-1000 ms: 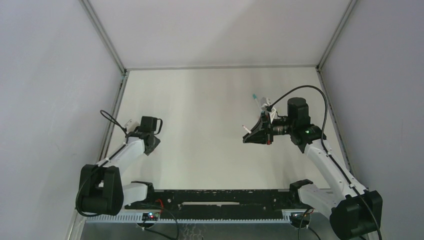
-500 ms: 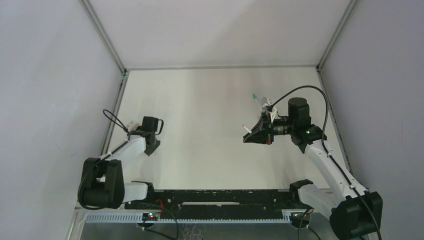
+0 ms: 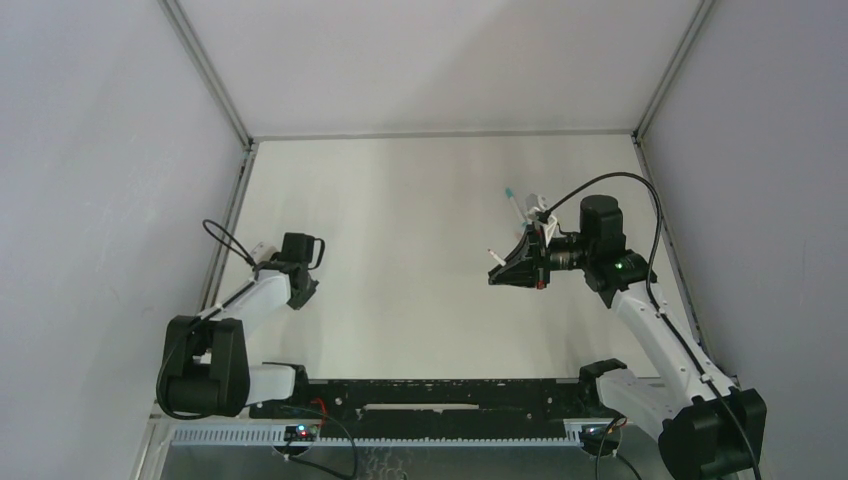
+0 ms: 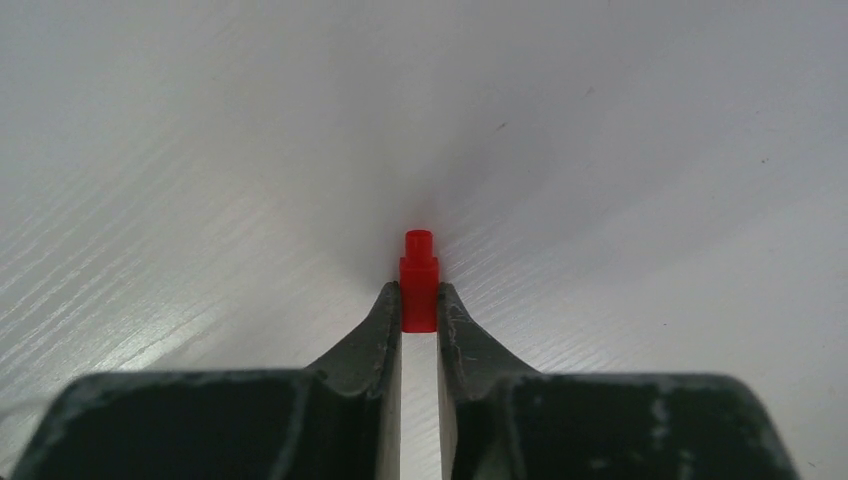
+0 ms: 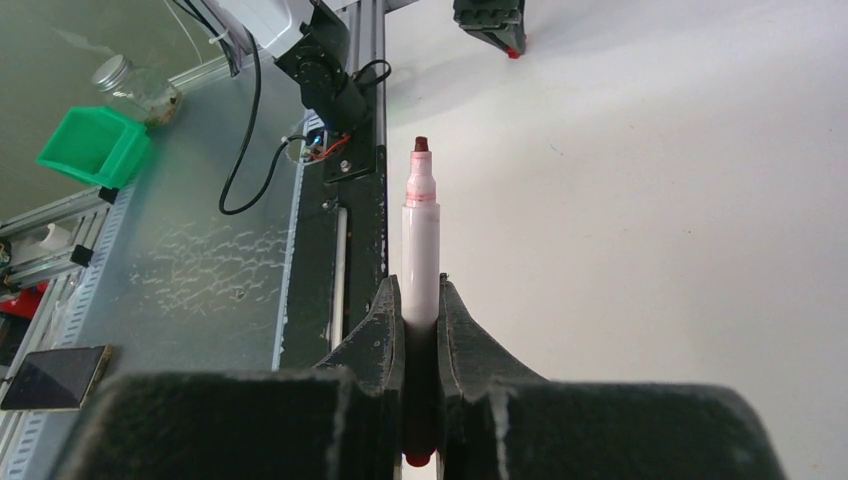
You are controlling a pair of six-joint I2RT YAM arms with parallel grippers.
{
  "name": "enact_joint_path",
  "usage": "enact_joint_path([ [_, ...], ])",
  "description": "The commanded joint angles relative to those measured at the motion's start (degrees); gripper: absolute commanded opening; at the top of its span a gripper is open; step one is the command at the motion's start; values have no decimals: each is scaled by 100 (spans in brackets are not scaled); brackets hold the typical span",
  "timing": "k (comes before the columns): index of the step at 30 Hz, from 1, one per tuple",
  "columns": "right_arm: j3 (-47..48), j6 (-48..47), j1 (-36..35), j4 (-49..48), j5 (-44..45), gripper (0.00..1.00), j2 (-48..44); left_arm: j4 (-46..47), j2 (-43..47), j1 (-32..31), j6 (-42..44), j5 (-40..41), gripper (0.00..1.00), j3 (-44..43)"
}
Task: Insert the pens into the pen caps
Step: Pick up the pen cap from the center of the board, then place the pen cap at the center of the board.
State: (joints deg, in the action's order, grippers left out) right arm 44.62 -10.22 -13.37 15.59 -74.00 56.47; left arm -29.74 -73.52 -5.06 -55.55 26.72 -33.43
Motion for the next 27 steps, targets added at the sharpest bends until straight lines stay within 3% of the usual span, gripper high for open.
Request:
enact_joint_path([
  [1,214,-6,53,-82,-142,0,-161,82,60,57,83,-99,13,-214],
  [8,214,-6,71,-99,-181,0,-176,818,947,-43,975,-1291,1,288],
  [14,214,-46,79,-100,-184,0,-193,1710,1772,-1082,2122,-2861,2,469],
  [20,214,-105,208,-74,-185,0,-267,2039,1001,-2728,3645,-4061,2,-323],
  [27,214,-79,421,-63,-238,0,-331,1100,-350,-4661,5976,-3268,5,-1592],
])
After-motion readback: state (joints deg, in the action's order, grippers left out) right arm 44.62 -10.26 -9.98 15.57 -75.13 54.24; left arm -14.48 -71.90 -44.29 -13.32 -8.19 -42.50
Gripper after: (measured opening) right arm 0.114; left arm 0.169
